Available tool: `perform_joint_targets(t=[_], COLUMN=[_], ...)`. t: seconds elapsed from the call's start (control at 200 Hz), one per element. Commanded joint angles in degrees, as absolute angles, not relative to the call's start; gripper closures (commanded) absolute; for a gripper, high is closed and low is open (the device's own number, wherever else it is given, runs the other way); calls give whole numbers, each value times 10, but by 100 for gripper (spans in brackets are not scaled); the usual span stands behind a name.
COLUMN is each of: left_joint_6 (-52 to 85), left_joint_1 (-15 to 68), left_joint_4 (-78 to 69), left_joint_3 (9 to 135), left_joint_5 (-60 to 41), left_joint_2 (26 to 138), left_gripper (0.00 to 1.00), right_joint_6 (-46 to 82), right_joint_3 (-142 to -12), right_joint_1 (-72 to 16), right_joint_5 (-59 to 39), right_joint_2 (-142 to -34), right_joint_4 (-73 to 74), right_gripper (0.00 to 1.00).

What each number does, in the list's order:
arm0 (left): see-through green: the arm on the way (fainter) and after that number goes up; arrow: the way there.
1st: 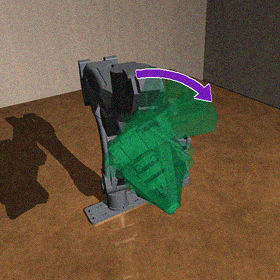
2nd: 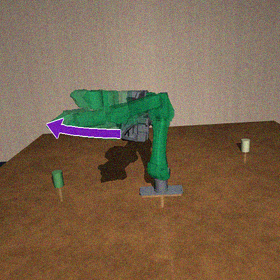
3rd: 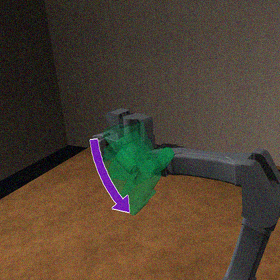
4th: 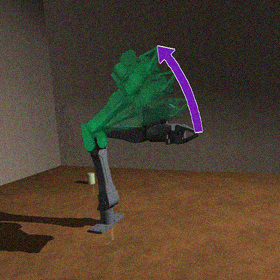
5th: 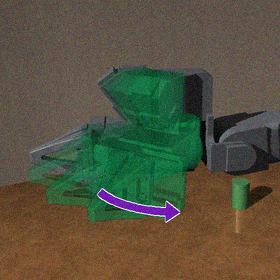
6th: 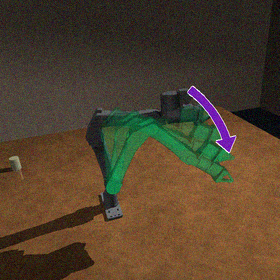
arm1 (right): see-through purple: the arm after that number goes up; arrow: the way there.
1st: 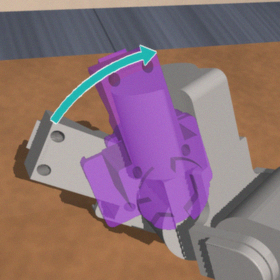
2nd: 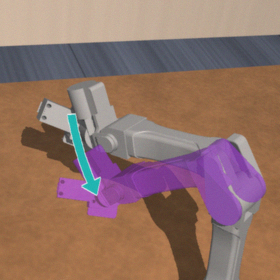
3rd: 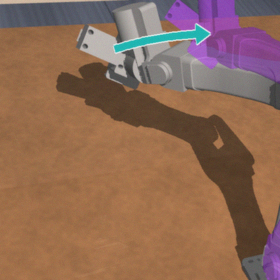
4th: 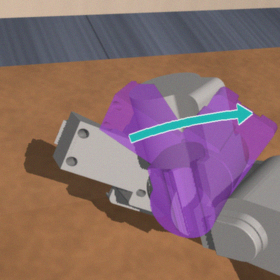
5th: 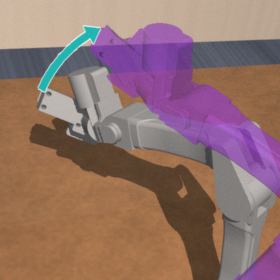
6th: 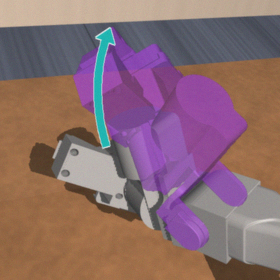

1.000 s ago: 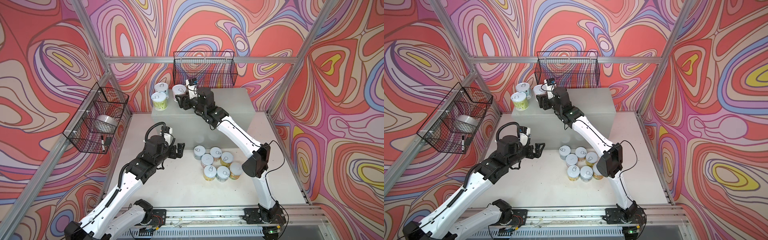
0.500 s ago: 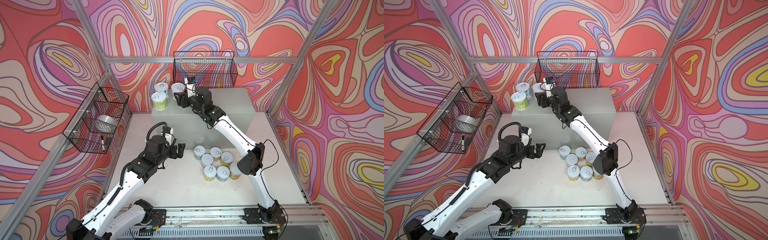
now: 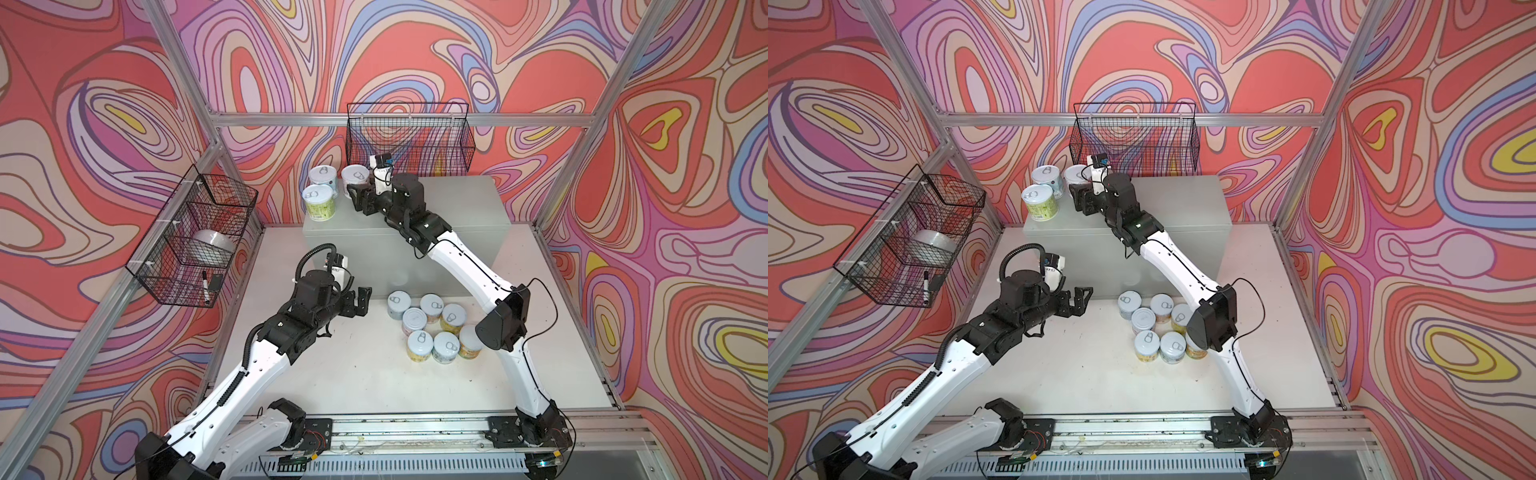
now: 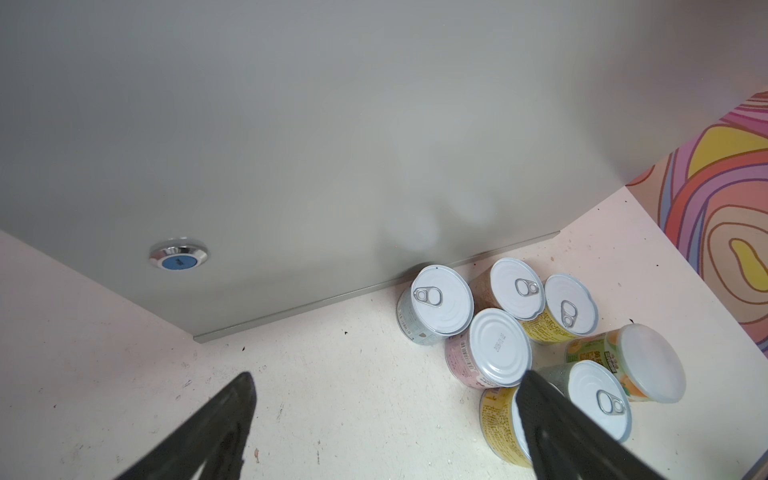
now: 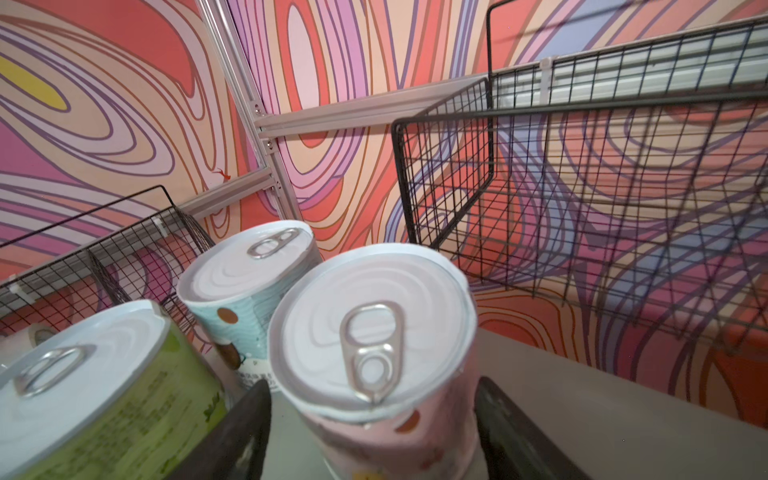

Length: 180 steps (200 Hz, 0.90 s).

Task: Place and organize the canned foods onto the counter
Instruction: 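Release the pink can and move the right gripper back down to the cluster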

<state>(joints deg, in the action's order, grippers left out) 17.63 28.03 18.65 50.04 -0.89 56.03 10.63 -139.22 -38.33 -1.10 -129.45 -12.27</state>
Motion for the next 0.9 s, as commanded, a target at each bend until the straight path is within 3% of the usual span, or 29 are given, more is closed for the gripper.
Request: perform_joint_targets(t=[0.0, 0.22, 0.406, 0.641, 0.896], left_joint_6=[179, 178, 167, 162, 168], left_joint_1=[277, 309, 408, 478, 520], left_joint_4=[160, 119, -1, -105, -159], left_joint_3=[491, 448, 356, 269, 226], left_joint_5=[-2, 33, 109, 74, 45], left_joint_2=[565, 569, 579, 605, 632], left_gripper=[0, 0, 0, 0, 0], right_joint_6=[97, 79, 53, 92, 188], right_joint_3=[-1348, -1250, -1110, -886, -714], right_joint_1=[-380, -379, -395, -442, -451], right_joint_5=[-5, 1, 33, 168, 229], right_joint_2=[-1253, -1125, -973, -802, -679], right_joint_4=[-161, -145, -159, -193, -228], right_gripper=[15, 12, 14, 13, 8])
